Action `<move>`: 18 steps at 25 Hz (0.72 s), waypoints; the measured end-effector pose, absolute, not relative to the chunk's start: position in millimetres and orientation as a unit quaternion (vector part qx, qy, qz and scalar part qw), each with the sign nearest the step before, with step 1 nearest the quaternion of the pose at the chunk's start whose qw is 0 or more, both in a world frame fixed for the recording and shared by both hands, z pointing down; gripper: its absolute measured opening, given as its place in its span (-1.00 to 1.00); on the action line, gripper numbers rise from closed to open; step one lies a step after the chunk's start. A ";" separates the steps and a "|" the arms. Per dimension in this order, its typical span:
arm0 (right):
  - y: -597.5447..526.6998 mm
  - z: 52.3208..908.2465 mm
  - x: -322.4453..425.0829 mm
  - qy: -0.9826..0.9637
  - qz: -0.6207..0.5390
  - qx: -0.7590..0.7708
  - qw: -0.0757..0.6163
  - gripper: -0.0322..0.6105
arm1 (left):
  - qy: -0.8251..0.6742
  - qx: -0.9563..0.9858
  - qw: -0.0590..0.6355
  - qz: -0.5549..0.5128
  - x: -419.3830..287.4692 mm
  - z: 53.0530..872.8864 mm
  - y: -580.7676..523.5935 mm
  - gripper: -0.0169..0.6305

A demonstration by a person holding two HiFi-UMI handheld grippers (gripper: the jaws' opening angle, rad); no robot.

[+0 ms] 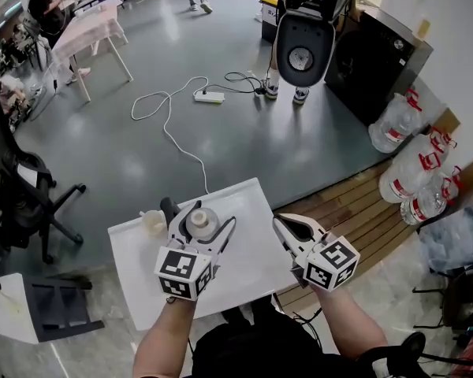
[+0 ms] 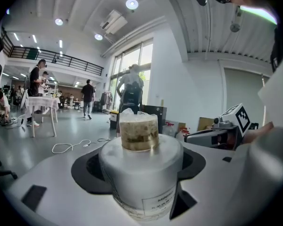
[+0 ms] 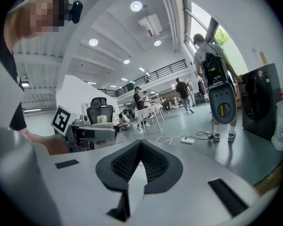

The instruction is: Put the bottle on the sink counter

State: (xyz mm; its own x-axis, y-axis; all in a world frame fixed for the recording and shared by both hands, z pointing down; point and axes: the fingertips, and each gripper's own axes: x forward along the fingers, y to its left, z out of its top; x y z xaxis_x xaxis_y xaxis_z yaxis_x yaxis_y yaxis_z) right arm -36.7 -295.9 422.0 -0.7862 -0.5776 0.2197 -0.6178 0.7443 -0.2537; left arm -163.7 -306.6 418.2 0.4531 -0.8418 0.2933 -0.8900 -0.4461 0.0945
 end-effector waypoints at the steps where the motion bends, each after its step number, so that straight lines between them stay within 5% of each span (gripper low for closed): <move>1: -300.2 424.5 -34.6 -0.931 0.160 0.322 0.063 -0.85 | -0.513 0.844 0.120 0.105 -160.6 422.6 -312.1 0.10; 18: -347.9 490.2 -7.9 -0.917 0.204 0.336 0.065 -0.85 | -0.491 0.845 0.156 0.142 -109.3 522.6 -382.2 0.10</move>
